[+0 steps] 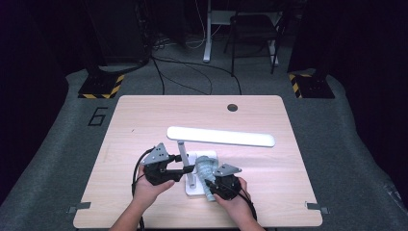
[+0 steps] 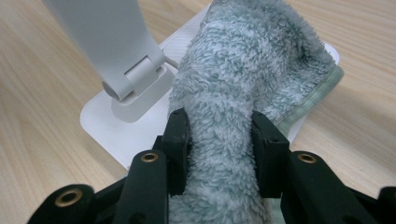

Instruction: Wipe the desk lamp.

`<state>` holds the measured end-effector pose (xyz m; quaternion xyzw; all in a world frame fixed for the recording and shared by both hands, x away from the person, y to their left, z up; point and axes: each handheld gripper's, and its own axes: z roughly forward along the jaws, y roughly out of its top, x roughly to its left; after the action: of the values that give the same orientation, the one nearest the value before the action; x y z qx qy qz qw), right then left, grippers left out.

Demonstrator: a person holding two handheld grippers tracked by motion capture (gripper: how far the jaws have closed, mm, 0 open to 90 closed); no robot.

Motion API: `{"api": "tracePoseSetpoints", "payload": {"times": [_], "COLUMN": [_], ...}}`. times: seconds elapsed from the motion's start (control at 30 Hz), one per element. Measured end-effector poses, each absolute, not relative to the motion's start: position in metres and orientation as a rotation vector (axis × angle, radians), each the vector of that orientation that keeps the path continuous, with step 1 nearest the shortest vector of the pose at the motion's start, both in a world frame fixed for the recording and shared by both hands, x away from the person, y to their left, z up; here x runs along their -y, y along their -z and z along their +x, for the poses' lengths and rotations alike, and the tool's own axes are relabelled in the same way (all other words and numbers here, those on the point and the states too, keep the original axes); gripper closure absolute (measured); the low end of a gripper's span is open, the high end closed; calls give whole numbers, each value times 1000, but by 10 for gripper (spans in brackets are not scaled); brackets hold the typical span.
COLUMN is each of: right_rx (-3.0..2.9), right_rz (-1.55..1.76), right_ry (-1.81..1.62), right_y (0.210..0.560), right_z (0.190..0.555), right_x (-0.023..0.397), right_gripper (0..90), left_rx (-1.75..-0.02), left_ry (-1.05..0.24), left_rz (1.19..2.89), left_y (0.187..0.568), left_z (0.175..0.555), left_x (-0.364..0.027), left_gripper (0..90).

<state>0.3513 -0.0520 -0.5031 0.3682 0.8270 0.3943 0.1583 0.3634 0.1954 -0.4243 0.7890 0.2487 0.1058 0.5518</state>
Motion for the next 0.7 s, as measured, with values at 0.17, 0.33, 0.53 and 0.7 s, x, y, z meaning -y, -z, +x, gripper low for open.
{"api": "tracePoseSetpoints", "payload": {"times": [0.17,0.33,0.53,0.7], "right_rx": [-2353,-2341,-2331,-2326], "right_rz": [1091,1103,1109,1118], "right_ry": [-1133,-1163,-1178,-1192], "right_y": [504,505,506,506], "right_z": [351,351,350,350], "right_x": [55,57,57,57], "right_gripper": [634,632,629,630], "left_rx": [-596,-621,-618,-604], "left_ry": [-259,-269,-262,-246], "left_rz": [1876,1826,1830,1832], "left_y": [423,415,409,408], "left_z": [363,356,352,348], "left_x": [-195,-200,-210,-213], "left_gripper": [494,465,475,529]}}
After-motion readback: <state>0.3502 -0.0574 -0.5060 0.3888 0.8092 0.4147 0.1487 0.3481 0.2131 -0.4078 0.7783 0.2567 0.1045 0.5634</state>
